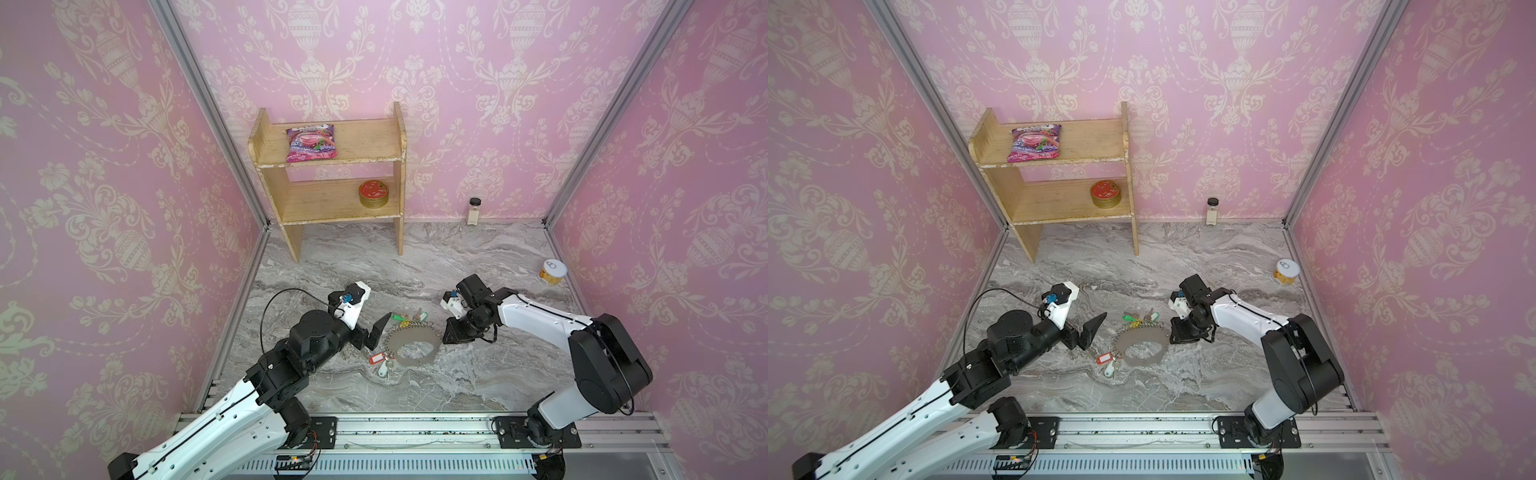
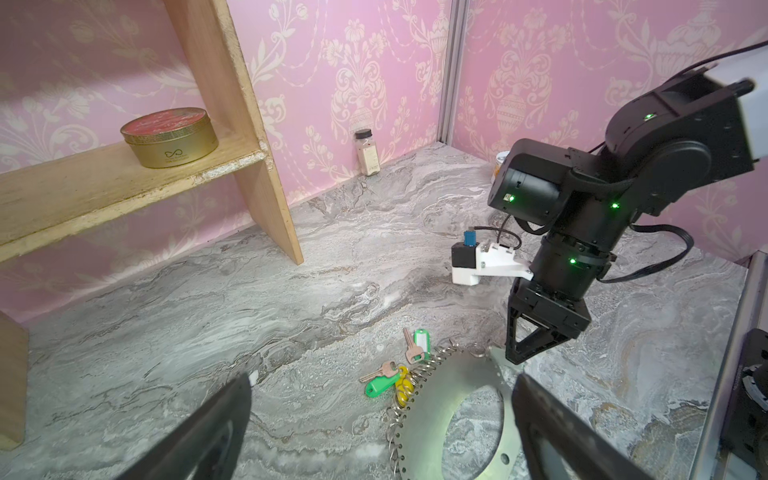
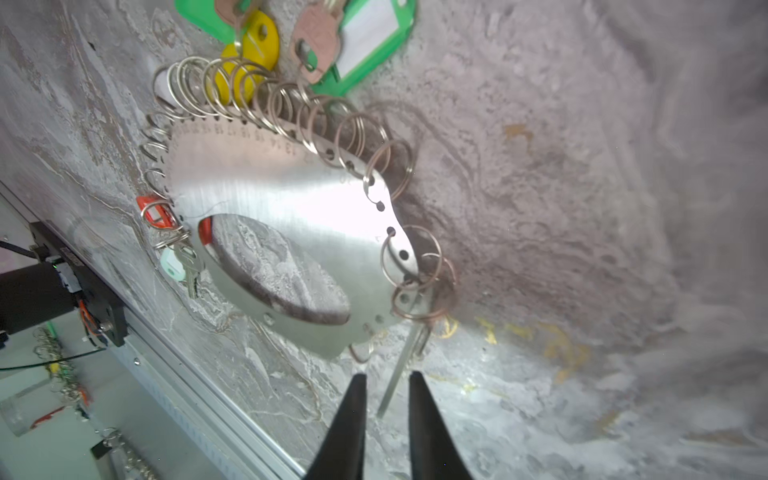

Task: Put the keys on the keyring

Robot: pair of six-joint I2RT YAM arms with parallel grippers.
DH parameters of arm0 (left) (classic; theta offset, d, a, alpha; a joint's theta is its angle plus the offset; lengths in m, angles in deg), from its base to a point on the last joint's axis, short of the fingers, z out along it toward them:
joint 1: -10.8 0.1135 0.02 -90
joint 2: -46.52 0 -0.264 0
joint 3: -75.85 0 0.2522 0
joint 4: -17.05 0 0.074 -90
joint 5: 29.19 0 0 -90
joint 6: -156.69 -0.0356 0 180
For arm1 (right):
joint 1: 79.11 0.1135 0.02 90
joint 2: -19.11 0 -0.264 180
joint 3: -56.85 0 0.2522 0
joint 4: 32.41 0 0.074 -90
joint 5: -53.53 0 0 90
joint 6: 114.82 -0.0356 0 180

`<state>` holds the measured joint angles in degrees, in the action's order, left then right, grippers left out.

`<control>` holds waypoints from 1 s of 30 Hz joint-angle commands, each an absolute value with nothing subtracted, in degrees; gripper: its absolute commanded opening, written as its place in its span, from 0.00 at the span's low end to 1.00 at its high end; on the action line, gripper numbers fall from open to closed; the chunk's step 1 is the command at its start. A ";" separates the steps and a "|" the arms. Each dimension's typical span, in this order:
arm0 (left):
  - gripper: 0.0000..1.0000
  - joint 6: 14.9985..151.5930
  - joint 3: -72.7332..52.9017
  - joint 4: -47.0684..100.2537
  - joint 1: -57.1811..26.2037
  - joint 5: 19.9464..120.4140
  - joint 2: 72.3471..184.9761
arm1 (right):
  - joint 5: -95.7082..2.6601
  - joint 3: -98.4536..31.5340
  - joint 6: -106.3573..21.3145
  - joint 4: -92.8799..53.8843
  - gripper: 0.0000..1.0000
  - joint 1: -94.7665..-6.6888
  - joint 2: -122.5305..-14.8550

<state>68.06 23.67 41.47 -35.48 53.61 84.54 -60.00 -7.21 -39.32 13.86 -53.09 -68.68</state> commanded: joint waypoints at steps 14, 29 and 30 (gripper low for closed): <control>0.99 69.20 26.89 34.36 -30.71 36.27 92.82 | -50.29 -8.83 -38.58 8.55 0.70 -59.91 -55.74; 0.99 66.26 38.68 3.70 -16.24 30.50 105.74 | -30.23 1.90 -27.56 -18.47 1.00 -66.62 -49.85; 0.99 65.91 38.64 2.57 -15.21 30.73 107.16 | -30.19 3.61 -27.06 -21.31 1.00 -67.53 -49.57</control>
